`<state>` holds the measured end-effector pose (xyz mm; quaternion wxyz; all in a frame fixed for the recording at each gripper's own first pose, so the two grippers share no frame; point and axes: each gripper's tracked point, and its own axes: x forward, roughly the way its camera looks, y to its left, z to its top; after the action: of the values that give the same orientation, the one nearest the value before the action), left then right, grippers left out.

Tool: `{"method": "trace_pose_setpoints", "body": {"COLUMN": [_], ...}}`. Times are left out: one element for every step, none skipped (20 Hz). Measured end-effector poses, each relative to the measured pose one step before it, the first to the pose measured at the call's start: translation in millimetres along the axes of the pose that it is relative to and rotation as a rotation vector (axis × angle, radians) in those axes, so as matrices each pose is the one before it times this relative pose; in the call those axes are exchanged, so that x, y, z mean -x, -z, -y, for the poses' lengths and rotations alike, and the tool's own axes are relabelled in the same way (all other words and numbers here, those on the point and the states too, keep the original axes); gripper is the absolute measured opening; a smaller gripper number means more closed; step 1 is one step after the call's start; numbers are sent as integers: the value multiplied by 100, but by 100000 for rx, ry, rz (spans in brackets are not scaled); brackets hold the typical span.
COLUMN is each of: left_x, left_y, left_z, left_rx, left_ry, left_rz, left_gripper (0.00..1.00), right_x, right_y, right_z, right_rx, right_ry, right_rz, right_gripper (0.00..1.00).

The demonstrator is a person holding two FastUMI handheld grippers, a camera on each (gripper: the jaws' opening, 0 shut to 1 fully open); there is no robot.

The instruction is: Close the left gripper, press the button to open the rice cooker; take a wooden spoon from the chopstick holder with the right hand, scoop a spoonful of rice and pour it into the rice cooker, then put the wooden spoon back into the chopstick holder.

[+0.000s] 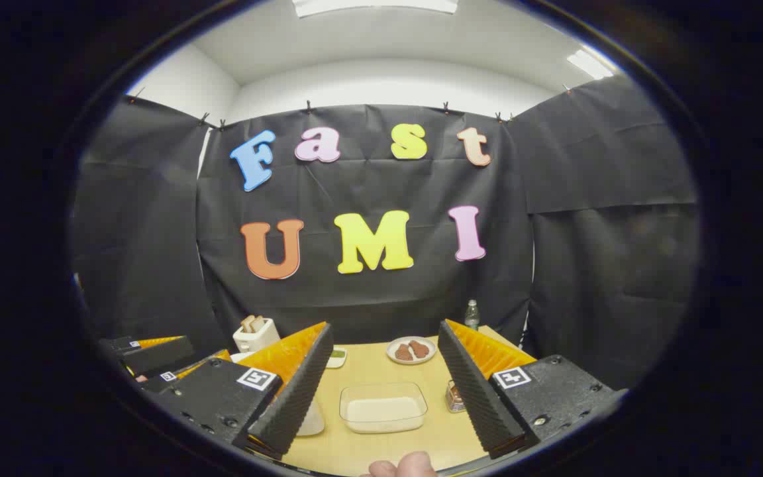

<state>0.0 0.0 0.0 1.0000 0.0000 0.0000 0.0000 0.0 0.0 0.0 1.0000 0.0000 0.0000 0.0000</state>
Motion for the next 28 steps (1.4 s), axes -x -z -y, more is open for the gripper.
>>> {"method": "trace_pose_setpoints", "body": {"left_x": [66, 162, 51, 68, 141, -98, 2, 127, 174, 162, 34, 10, 212, 105, 132, 81, 101, 157, 73, -16, -47, 92, -97, -142, -31, -46, -27, -123], "left_y": [40, 17, -138, -134, 30, 91, 34, -78, -41, 132, -235, -78, -33, -254, -304, -74, -97, -165, -187, -204, -213, -137, 25, 39, -17, -29, 73, 203], "left_z": [58, 59, 46, 124, 173, 143, 193, 126, 54, 158, 18, -12, -53, -298, -126, -217, -133, -57, -130, -99, 63, -31, -60, 136, 125, -82, -40, -211], "left_rx": [198, 167, -5, -89, 8, 3, 6, 31, -8, 3, 108, 267, 295, -80, -204, 62, 113, 18, -167, -196, -122, -216, -117, 275, 345, 435, 322, 244], "left_ry": [-18, -134, -393, -406, -170, -5, -134, -211, -63, -347, -423, -508, -704, -1079, -1186, -853, -417, -631, -721, -624, -213, -262, -400, -257, -244, -388, -865, -1114], "left_rz": [-80, 231, 268, 442, 182, 21, -130, 38, 60, 442, 406, 314, 374, 488, 866, 664, 516, 539, 665, 1094, 945, 1053, 639, 344, 112, 112, -197, -399], "left_gripper": [95, 95, 94, 95, 95, 95, 94, 94, 95, 95, 95, 94, 95, 95, 95, 94, 94, 94, 94, 94, 94, 94, 94, 94, 94, 94, 94, 94], "right_x": [87, 91, 99, 103, 116, 76, 10, 109, 141, 140, 140, 54, -4, -8, 13, -83, -19, -14, -15, -5, -71, -75, -60, 43, -27, 18, -71, -52], "right_y": [53, -73, 197, 50, 89, -12, 118, -63, -144, -101, 70, -60, 126, 405, 144, 118, 296, 63, 70, -28, 64, 68, 265, 32, -6, -112, -49, -198], "right_z": [55, 8, 19, 105, 279, 210, 192, 226, 230, 183, 234, 241, 290, 323, 191, 259, 285, 253, 90, 62, 46, 124, 64, -51, 152, 194, 187, 192], "right_rx": [143, 336, 356, 92, -408, -300, 35, 160, -64, -2, 67, 55, 305, 498, -414, -479, -391, -564, -608, -42, 560, 285, -165, -360, -72, 391, 220, 137], "right_ry": [-175, -343, -426, -240, 38, 18, 59, 7, 85, -2, -37, 92, 171, 303, 234, 373, 623, 307, -5, -6, -24, 217, -178, 17, 122, 155, 57, 1], "right_rz": [377, 399, -38, -195, 123, 79, 37, 301, 503, 516, 450, 543, 83, -665, -5, -240, -284, 119, 365, 675, 770, 360, -206, 23, 51, 207, 440, 640], "right_gripper": [100, 100, 100, 100, 100, 100, 100, 100, 100, 100, 100, 100, 100, 100, 100, 100, 100, 100, 100, 100, 100, 100, 100, 100, 100, 100, 100, 100]}}
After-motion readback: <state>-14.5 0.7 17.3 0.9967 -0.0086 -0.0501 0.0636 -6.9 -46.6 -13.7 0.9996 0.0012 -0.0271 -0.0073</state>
